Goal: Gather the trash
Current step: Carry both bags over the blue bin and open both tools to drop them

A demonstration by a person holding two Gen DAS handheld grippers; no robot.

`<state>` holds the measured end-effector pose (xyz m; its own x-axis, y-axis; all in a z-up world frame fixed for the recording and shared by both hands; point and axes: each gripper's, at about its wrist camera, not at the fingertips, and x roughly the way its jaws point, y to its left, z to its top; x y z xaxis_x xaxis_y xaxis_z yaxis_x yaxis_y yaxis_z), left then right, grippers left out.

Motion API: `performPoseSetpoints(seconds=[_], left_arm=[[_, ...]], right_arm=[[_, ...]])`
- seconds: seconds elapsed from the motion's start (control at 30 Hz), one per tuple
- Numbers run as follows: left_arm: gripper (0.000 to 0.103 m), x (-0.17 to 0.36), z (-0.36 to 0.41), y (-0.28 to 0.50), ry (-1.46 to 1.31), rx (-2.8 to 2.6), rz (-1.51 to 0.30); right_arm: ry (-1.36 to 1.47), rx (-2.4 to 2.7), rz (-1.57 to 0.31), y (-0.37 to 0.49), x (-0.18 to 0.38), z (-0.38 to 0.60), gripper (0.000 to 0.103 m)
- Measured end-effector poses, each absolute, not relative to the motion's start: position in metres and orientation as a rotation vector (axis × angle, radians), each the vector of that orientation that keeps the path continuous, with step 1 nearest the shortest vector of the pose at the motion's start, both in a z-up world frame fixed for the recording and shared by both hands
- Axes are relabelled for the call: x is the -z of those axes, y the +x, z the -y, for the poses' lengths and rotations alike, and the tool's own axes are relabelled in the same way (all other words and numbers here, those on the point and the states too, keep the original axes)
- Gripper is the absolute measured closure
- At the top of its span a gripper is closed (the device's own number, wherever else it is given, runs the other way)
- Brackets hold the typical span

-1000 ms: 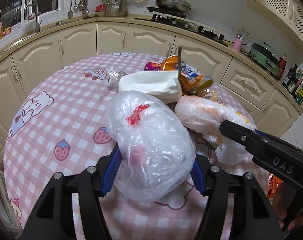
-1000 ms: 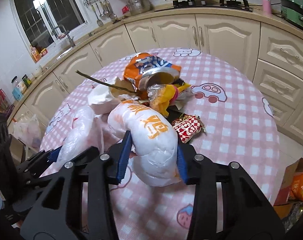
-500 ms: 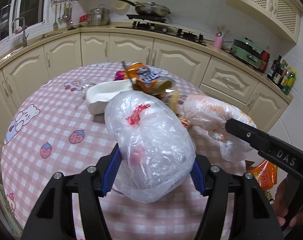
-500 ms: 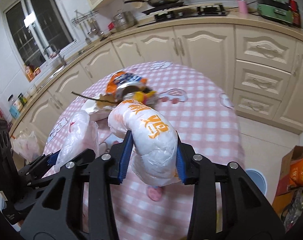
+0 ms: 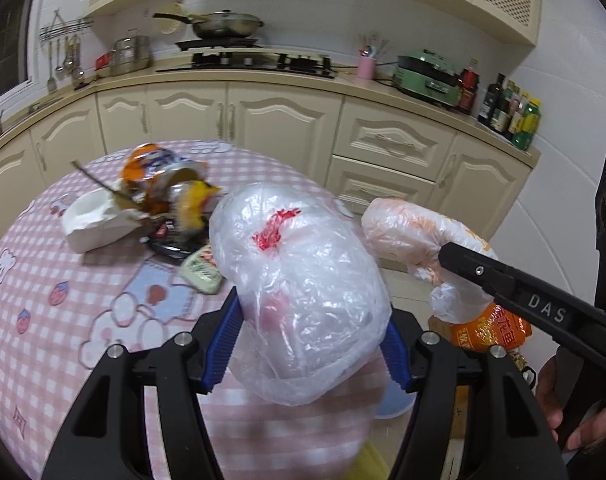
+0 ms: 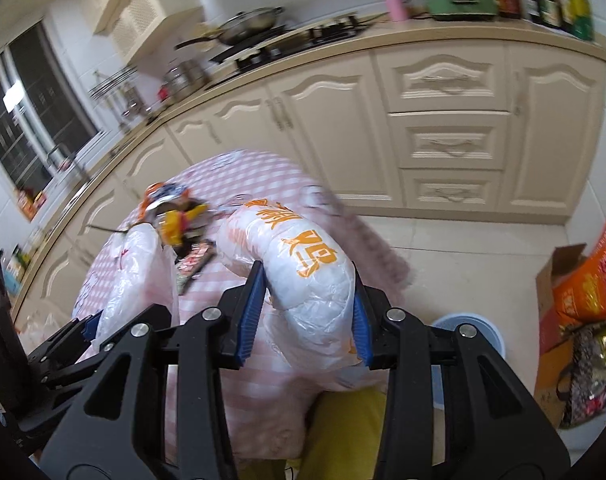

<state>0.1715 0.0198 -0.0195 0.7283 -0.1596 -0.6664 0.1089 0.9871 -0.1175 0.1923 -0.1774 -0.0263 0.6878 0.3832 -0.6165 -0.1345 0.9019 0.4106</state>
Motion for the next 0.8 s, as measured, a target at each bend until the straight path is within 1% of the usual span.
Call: performPoseSetpoints(seconds=[0.37,0.57,0.8], left_arm=[[0.041,0.038,0.073,0.179,0.025,0.297,-0.795],[0.040,0.060,0.126,0.191,0.103,0.383,-0.866],[0.040,0.085,0.167,0.200,0.150,0.448,-0.940]], right_arm=[[0.442,-0.126,-0.783,0.174,0.059,0.264,0.063],[0.499,-0.032,-0.816,0.162,0.084,0.305,0.063],[0.552,0.050,-0.855,0.152,0.107,0.339,0.063]])
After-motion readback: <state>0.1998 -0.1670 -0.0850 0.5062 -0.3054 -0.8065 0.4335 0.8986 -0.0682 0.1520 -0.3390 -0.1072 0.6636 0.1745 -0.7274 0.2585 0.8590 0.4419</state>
